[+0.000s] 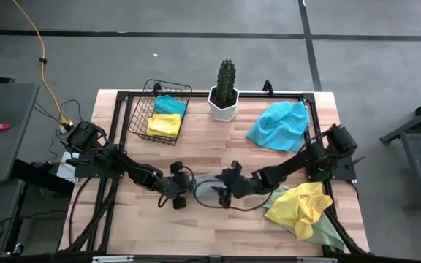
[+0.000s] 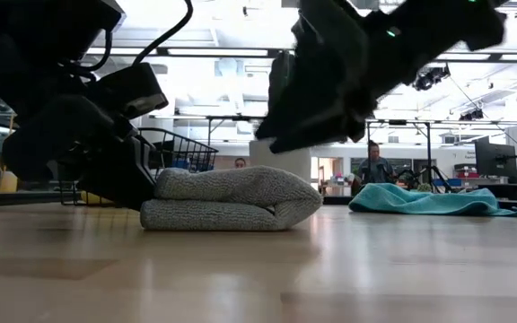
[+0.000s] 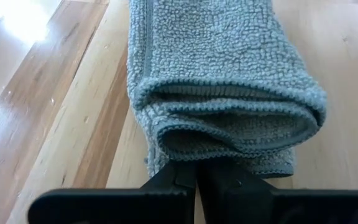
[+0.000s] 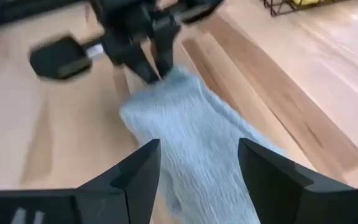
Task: Fold microfiber towels
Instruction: Fold the gray microfiber towel on the table
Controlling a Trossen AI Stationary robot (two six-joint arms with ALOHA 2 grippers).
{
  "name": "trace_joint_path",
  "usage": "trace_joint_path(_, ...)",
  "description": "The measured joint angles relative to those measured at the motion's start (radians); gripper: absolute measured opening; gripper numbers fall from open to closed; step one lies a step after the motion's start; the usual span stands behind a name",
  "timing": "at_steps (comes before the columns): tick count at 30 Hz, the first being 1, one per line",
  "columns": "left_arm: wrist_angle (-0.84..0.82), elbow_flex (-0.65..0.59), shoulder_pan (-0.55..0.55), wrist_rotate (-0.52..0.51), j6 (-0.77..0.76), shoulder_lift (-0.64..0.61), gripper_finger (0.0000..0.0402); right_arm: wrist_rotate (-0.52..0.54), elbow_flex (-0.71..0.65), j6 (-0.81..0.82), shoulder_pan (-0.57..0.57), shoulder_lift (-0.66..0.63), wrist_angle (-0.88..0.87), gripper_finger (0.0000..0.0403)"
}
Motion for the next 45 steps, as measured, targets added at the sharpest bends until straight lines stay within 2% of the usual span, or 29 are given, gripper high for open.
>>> trace_joint_path(5,0.005,0.000,0.000,-0.001,-0.002,-0.002,0.0000,0.099,-0.057,0.002,0.036,0.006,0.016,0.0208)
trace_joint_path(8,0.012,0.001,0.000,-0.002,-0.002,-0.003,0.0000,0.122,-0.098,0.027,0.038,0.012,0.042,0.0208)
trace_joint_path(12,0.019,0.002,0.000,-0.004,-0.003,-0.004,0.0000,0.114,-0.150,0.037,0.029,0.017,0.128,0.0208)
trace_joint_path(19,0.022,0.002,0.000,-0.006,-0.003,-0.004,0.0000,0.068,-0.200,0.034,0.030,0.018,0.123,0.0208)
trace_joint_path(32,0.029,0.005,0.000,-0.009,0.020,-0.023,0.0000,0.062,-0.160,-0.114,0.032,-0.014,0.107,0.0208)
trace_joint_path(40,-0.076,0.004,-0.001,-0.012,0.041,-0.154,0.0000,0.062,-0.140,-0.159,0.032,-0.014,0.101,0.0208)
trace_joint_path(45,-0.174,0.005,-0.013,-0.076,0.023,-0.245,0.0000,0.063,-0.140,-0.158,0.037,-0.014,0.040,0.0208)
